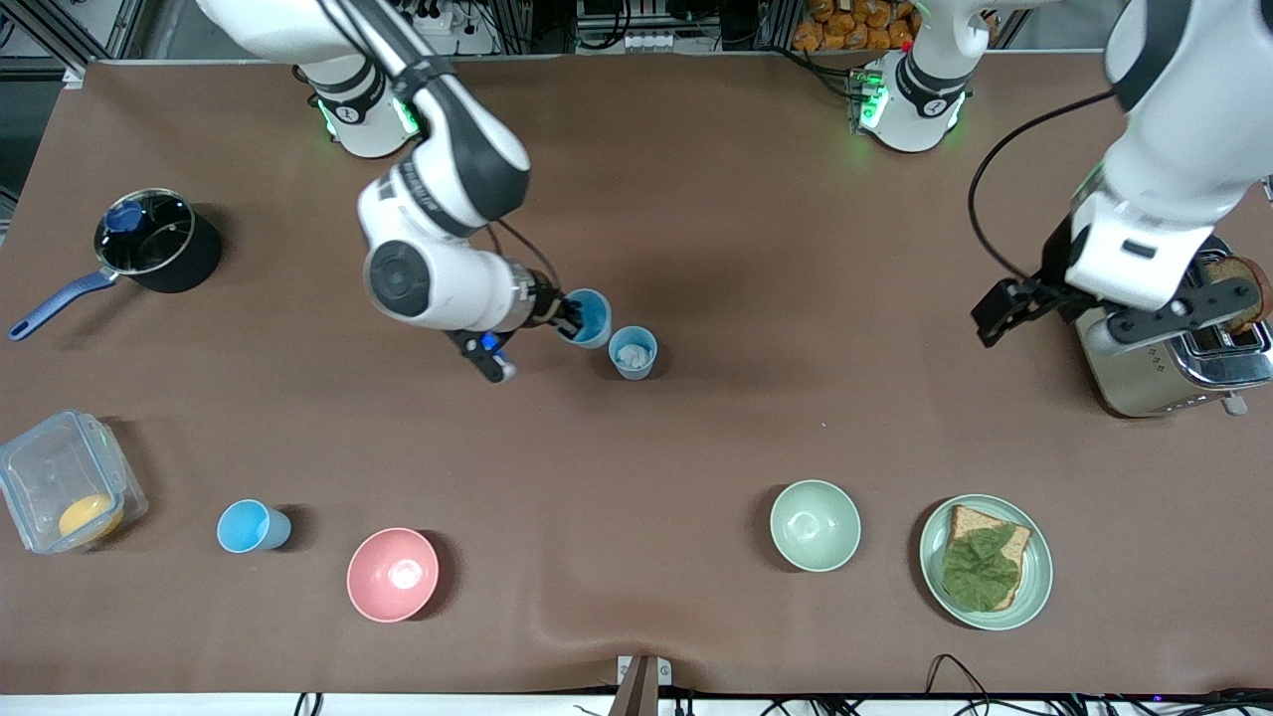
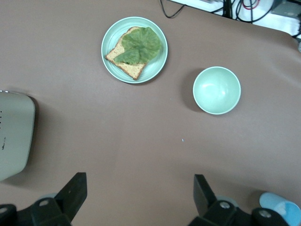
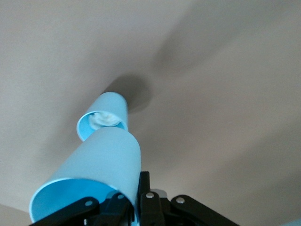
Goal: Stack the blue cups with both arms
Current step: 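Lower the blue cup into the placed cup and open the right gripper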
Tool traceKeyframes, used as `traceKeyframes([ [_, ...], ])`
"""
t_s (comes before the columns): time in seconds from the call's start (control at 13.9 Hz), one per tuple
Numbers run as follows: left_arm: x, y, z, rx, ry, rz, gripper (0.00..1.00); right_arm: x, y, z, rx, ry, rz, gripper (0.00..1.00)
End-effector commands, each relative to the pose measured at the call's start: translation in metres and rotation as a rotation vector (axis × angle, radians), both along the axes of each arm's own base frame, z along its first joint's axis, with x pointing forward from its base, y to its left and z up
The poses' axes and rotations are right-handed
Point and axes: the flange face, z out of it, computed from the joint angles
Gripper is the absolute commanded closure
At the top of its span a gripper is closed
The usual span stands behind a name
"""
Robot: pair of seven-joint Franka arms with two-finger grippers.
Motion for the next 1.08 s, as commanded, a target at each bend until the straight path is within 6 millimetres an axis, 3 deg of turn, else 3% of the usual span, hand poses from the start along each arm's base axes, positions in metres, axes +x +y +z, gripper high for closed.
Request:
traceKeyframes([
  [0.0, -0.014, 0.034, 0.013, 0.002, 0.024, -0.048, 0.00, 0.005, 0.010, -0.015, 0.001, -0.009, -0.042, 1.00],
  [0.22, -0.015, 0.067, 0.021, -0.003, 0.028, -0.154, 0.00, -0.005, 0.036, -0.031, -0.003, -0.053, -0.023, 1.00],
  [0.5, -0.021, 0.075, 0.030, -0.006, 0.030, -0.144, 0.00, -0.009, 0.046, -0.048, -0.022, -0.081, 0.001, 0.98],
  [0.58, -0.022, 0.075, 0.031, -0.006, 0.027, -0.144, 0.00, -0.010, 0.046, -0.049, -0.034, -0.089, 0.015, 0.69],
  [0.65, -0.025, 0.074, 0.036, -0.005, 0.020, -0.138, 0.00, -0.008, 0.043, -0.048, -0.048, -0.102, 0.024, 0.15],
  [0.72, -0.026, 0.074, 0.037, -0.005, 0.017, -0.138, 0.00, -0.007, 0.041, -0.046, -0.058, -0.111, 0.033, 0.00],
  [0.86, -0.028, 0.076, 0.042, -0.003, 0.008, -0.141, 0.00, 0.001, 0.032, -0.034, -0.079, -0.149, 0.059, 0.00],
  [1.01, -0.032, 0.075, 0.045, -0.003, 0.011, -0.135, 0.00, 0.013, -0.009, -0.006, -0.188, -0.183, 0.189, 0.00],
])
